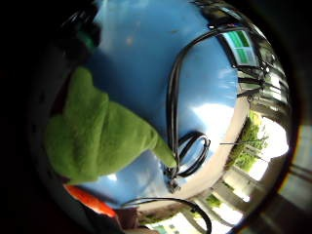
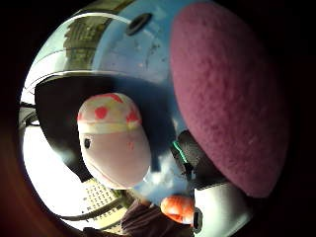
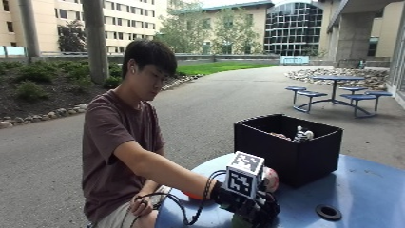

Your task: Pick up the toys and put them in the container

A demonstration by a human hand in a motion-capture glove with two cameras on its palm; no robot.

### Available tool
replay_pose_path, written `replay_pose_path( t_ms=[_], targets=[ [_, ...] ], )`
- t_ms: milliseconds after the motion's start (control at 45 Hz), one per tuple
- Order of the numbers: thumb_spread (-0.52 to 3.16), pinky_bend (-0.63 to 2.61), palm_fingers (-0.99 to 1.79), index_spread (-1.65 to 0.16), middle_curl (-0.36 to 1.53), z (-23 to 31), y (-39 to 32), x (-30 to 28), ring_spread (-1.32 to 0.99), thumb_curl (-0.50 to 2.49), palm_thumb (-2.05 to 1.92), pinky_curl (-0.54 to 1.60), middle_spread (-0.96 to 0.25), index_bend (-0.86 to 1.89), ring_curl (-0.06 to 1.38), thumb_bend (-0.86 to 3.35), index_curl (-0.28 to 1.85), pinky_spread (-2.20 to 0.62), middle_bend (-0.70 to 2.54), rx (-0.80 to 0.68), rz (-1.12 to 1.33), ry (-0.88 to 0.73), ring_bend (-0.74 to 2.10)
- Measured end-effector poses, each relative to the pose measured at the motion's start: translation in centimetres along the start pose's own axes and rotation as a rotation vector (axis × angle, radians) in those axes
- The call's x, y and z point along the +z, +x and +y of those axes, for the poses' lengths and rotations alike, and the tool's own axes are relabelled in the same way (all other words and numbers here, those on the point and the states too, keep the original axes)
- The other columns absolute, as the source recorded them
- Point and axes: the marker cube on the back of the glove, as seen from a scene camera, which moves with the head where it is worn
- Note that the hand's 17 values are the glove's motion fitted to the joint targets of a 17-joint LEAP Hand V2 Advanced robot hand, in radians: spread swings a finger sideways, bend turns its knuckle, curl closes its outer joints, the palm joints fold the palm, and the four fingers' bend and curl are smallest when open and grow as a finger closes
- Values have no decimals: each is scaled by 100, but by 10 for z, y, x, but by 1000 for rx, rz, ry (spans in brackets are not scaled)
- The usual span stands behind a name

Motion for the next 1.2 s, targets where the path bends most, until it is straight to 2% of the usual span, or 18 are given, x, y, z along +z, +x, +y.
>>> replay_pose_path(
  t_ms=[111, 200, 311, 356, 467, 600, 689, 800, 933, 1045, 1111, 1200],
  targets=[
    [143, 98, 126, -17, 48, -1, -4, -2, -24, 46, 76, 34, -9, 13, 42, 39, 4, -35, 72, 8, -4, 107, 131],
    [142, 90, 138, -18, 56, -1, -8, -17, -24, 53, 90, 35, -10, 27, 47, 46, 9, -38, 95, 7, -11, 106, 133],
    [115, 89, 131, -19, 62, 1, -22, -69, -26, 62, 89, 37, -15, 47, 49, 39, 15, -39, 110, -9, -19, 158, 131],
    [103, 92, 118, -22, 62, 3, -34, -102, -28, 62, 76, 39, -17, 55, 49, 28, 17, -39, 105, -24, -17, 205, 131],
    [84, 96, 111, -26, 64, 14, -71, -182, -30, 66, 65, 41, -19, 65, 50, 18, 21, -38, 105, -87, -4, 294, 130],
    [67, 98, 110, -30, 67, 33, -139, -265, -31, 72, 63, 44, -20, 72, 52, 13, 25, -38, 106, -194, 20, 385, 134],
    [58, 99, 109, -32, 69, 45, -192, -298, -31, 75, 64, 45, -21, 76, 54, 12, 28, -38, 107, -277, -3, 412, 136],
    [49, 100, 107, -34, 71, 42, -242, -305, -31, 79, 64, 46, -22, 81, 55, 10, 31, -39, 108, -221, 65, 433, 137],
    [41, 100, 106, -35, 74, 54, -327, -284, -31, 83, 64, 47, -22, 83, 56, 8, 35, -38, 109, -469, 7, 392, 138],
    [36, 102, 105, -36, 76, 47, -369, -262, -32, 86, 65, 48, -22, 84, 57, 7, 37, -39, 110, -340, 75, 407, 139],
    [34, 102, 104, -37, 77, 55, -402, -250, -32, 88, 65, 48, -22, 84, 57, 6, 39, -39, 109, -443, 9, 375, 140],
    [32, 104, 101, -37, 78, 52, -426, -238, -32, 90, 65, 49, -23, 82, 57, 5, 41, -39, 109, -383, -41, 325, 139]
  ],
)
